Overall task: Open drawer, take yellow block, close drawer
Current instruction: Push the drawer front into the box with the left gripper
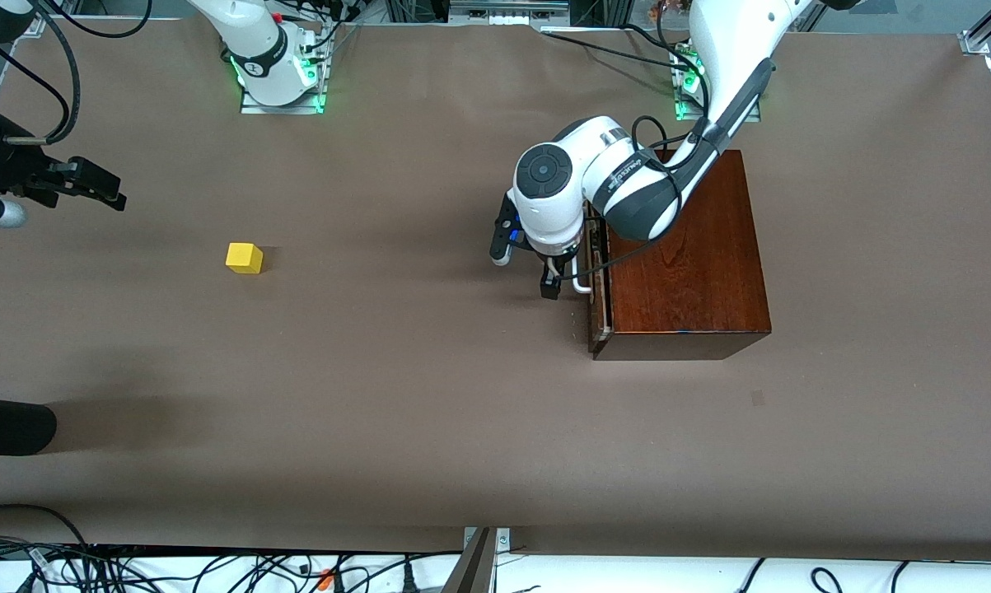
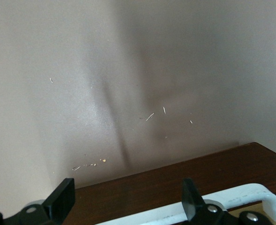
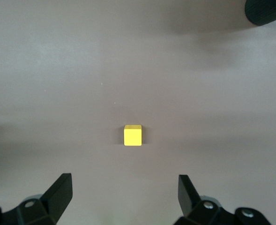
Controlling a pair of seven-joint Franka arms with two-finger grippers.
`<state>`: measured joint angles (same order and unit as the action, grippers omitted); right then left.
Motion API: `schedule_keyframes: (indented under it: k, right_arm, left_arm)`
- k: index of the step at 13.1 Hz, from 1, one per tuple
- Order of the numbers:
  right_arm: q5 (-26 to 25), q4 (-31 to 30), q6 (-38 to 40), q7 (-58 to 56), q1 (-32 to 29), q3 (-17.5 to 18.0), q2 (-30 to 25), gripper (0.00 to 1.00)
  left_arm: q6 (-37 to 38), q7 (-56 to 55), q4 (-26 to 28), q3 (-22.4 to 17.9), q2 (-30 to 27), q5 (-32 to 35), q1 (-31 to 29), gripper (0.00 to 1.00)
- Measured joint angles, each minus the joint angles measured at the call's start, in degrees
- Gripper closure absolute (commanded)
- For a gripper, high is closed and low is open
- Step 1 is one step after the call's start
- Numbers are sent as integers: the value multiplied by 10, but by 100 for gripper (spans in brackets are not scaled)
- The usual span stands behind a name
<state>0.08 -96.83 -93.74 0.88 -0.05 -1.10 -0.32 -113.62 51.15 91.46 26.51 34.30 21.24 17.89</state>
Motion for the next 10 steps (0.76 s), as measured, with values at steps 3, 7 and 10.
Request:
schedule_keyframes:
  k: [3, 7, 10]
  right_arm:
    - [0, 26, 0, 1, 8, -7, 23, 0]
    - [-3, 27, 0, 8, 10, -10, 24, 0]
    - [-3, 25, 1, 8, 10, -11, 22, 0]
  left_arm:
    - [15, 1, -1, 0, -3, 1, -4, 0]
    - [26, 2, -1, 0, -14, 0, -7, 0]
    - [25, -20, -18, 7, -20, -77, -7, 0]
